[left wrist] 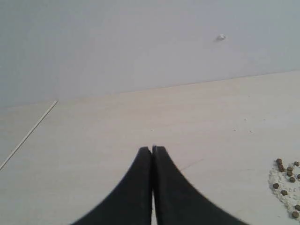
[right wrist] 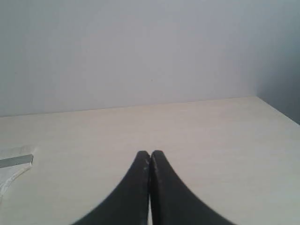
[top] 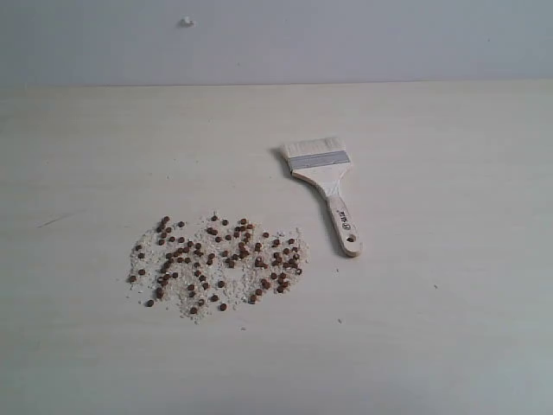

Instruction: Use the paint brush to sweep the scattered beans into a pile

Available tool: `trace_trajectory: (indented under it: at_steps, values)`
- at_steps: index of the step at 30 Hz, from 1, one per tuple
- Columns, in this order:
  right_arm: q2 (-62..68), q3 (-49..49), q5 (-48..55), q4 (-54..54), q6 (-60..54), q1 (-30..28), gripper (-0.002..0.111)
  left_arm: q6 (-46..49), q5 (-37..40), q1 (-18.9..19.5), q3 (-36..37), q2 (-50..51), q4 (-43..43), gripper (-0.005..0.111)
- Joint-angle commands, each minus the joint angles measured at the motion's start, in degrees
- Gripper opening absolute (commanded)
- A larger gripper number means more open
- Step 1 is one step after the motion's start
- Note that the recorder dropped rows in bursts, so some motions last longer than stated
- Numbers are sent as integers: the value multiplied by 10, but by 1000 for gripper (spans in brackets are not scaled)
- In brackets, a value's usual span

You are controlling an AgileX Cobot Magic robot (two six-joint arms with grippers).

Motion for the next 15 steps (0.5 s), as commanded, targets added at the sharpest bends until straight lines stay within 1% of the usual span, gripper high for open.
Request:
trace_trajectory:
  at_steps: [1,5,8,11,15]
  values:
    - [-3,3,-21,0,-4,-2,0,1,-2,1,0,-4,-4,0]
    - [-3,3,-99,40,32,-2,0,1,-2,1,0,-4,-4,0]
    - [-3,3,-192,88,75,-2,0,1,-2,1,0,-4,-4,0]
    - [-3,3,-285,134,173,-2,0,1,-2,1,0,-4,-4,0]
    - [-3,3,-406,146,312,-2,0,1,-2,1,0,-4,-4,0]
